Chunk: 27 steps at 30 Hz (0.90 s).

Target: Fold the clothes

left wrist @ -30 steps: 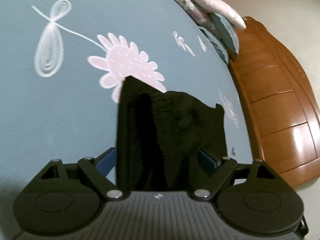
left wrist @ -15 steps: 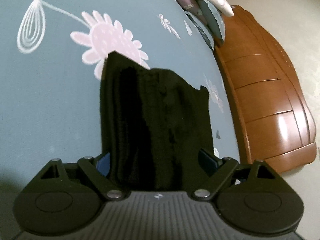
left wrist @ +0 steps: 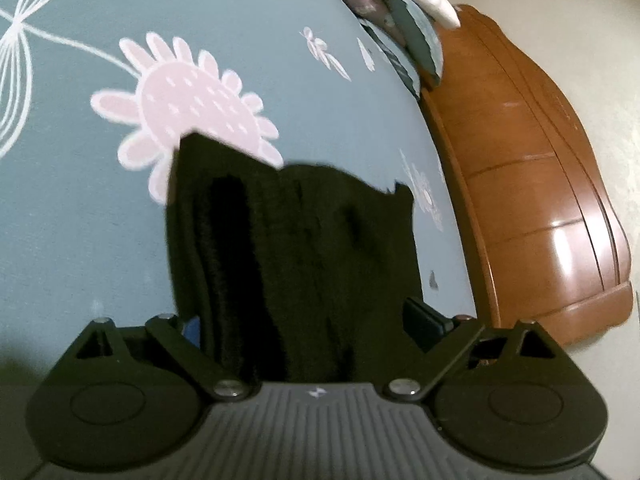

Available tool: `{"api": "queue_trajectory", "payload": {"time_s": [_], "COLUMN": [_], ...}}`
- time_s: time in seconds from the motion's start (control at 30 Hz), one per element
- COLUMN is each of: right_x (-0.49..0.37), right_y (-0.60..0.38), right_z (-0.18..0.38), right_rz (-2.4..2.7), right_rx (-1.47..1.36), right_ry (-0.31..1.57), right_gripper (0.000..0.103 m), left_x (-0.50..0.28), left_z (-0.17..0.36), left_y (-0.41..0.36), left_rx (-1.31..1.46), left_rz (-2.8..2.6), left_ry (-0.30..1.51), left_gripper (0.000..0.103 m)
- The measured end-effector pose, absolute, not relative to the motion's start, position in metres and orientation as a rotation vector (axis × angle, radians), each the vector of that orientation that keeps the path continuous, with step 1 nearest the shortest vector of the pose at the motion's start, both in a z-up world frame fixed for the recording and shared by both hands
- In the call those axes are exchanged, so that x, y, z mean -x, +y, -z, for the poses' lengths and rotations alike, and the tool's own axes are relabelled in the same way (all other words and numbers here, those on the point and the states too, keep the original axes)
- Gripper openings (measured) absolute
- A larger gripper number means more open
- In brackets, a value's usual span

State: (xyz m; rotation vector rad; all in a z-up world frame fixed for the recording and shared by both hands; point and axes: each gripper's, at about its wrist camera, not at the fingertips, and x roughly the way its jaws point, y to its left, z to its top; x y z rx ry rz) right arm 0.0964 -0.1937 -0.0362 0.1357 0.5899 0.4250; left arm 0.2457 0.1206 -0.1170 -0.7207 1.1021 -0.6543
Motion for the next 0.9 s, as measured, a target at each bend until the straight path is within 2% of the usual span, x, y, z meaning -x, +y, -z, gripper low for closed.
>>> {"api": "queue_trajectory", "payload": {"time_s": [0.17, 0.3, 0.37, 0.47, 0.53, 0.6, 0.67, 0.73, 0.9], "right_x": [-0.093, -0.096, -0.099, -0.106, -0.116, -0.129, -0.146, -0.166, -0.212], "right_y": [-0.203, -0.213, -0.22, -0.232, -0.243, -0.257, -0.269, -0.281, -0.309], "right_z": [0.037, 0.039, 0.037, 0.034, 0.031, 0.029, 0.029, 0.037, 0.079], "right_rz": [-0.44, -0.449, -0.454, -0.469, -0.483, -0.487, -0.479, -0.462, -0.459], "right_rx": [-0.151, -0.204, -0.244, -0.314, -0.358, -0.384, -0.387, -0.41, -0.6], "right_ry": [0.599, 0.614, 0.613, 0.604, 0.604, 0.612, 0.634, 0.683, 0.887], "right_gripper": [0.103, 0.103, 0.103, 0.103, 0.103, 0.103, 0.103, 0.103, 0.103], "left_x": [-0.226, -0.249, -0.258, -0.258, -0.25, -0.245, -0.243, -0.242, -0.24], "left_z": [0.121, 0.123, 0.123, 0.119, 0.118, 0.118, 0.117, 0.115, 0.108], "left_y": [0.126, 0.116, 0.107, 0.098, 0.101, 0.106, 0.11, 0.108, 0.099], "left_rx": [0.747, 0.769, 0.763, 0.702, 0.664, 0.648, 0.623, 0.573, 0.471], "left_rz": [0.683, 0.681, 0.688, 0.698, 0.693, 0.659, 0.626, 0.62, 0.611], "left_ry": [1.119, 1.108, 1.114, 1.114, 1.091, 1.085, 1.09, 1.091, 1.082], "left_gripper": [0.094, 0.096, 0.101, 0.1, 0.09, 0.068, 0.054, 0.051, 0.051]}}
